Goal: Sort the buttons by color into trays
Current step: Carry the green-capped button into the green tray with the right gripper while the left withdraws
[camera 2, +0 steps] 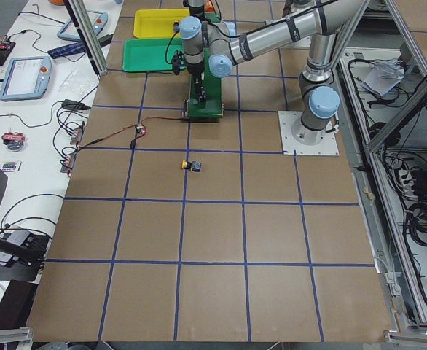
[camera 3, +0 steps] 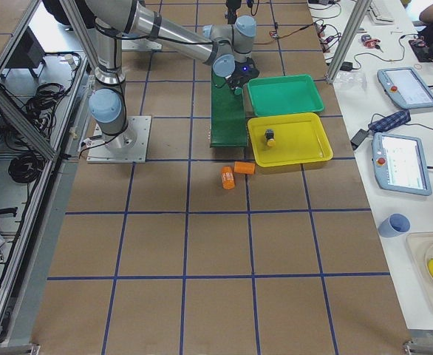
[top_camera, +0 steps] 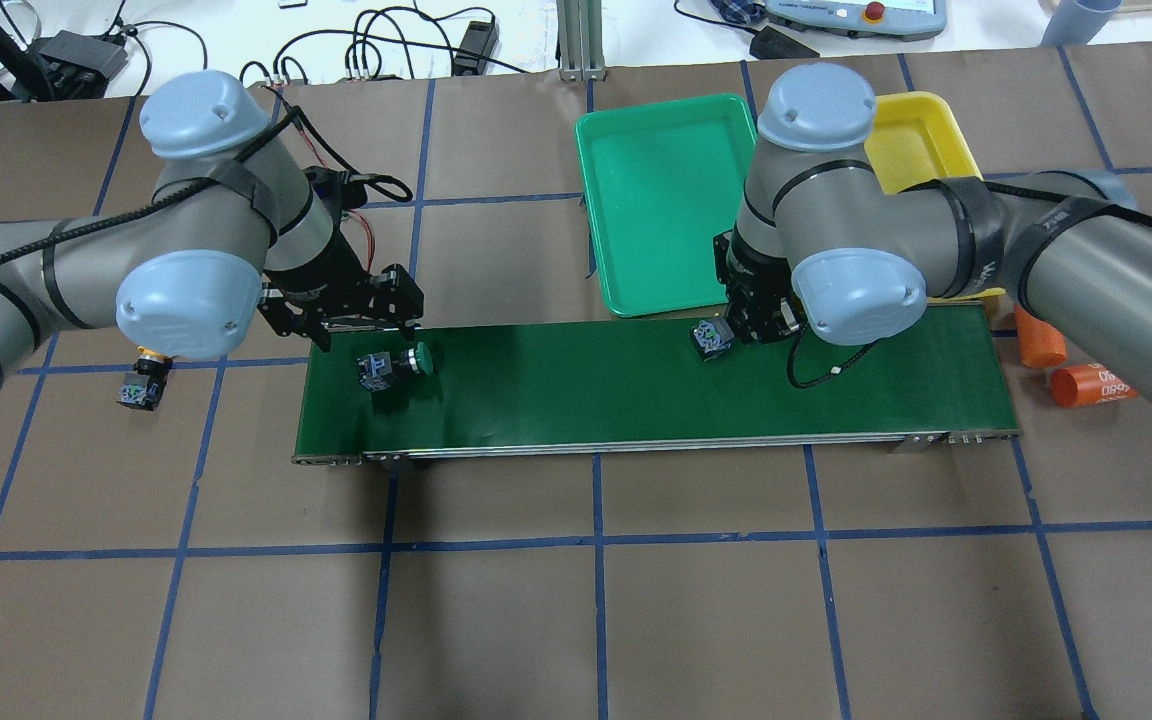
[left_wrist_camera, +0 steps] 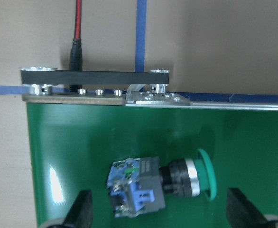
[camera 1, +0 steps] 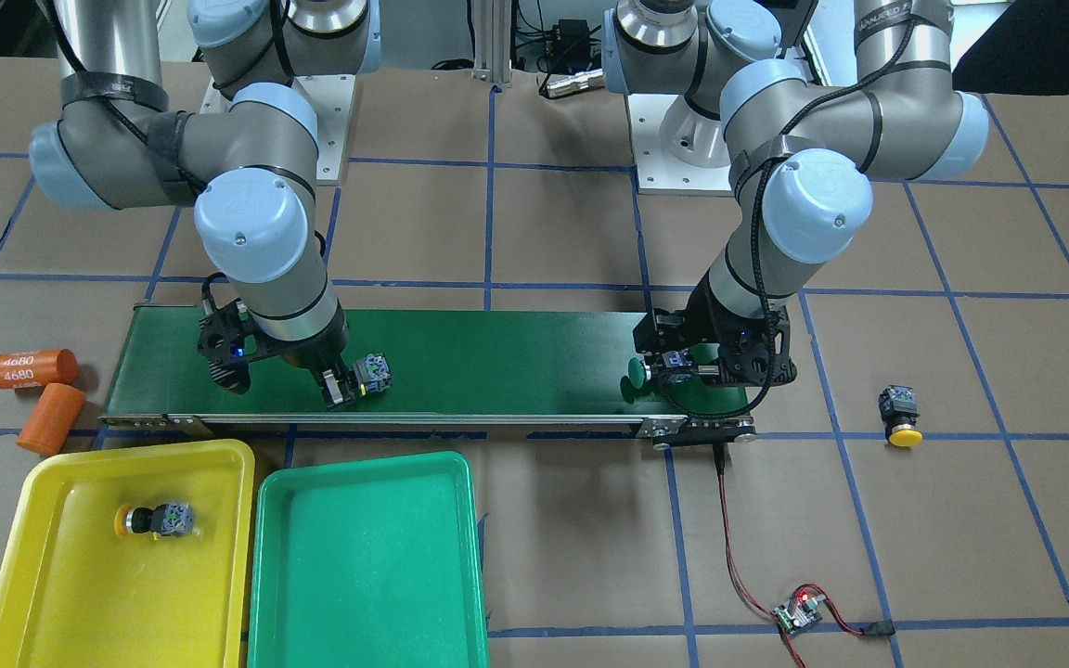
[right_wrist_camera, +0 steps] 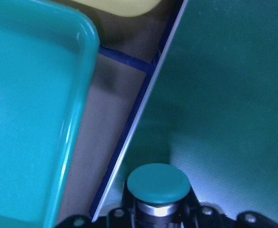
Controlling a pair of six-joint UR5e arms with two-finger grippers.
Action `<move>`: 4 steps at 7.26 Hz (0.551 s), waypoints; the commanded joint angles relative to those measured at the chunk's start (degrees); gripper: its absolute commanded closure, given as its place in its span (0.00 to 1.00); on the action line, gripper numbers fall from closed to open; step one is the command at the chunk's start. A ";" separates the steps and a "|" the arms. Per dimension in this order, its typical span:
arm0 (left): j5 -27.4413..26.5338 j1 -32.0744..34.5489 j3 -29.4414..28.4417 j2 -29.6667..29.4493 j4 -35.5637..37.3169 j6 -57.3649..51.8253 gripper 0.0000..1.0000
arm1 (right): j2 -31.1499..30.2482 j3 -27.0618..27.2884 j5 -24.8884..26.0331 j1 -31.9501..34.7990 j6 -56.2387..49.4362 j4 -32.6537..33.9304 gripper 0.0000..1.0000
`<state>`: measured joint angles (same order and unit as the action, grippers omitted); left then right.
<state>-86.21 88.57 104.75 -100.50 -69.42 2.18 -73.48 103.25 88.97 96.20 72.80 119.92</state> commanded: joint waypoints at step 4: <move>-0.54 -0.33 -12.02 0.22 -13.88 0.10 0.00 | 10.80 -12.71 -0.03 -4.00 -3.02 3.28 1.00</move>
<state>-86.60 88.32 93.71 -100.60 -81.57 2.24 -65.67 92.83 88.78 92.44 70.34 121.56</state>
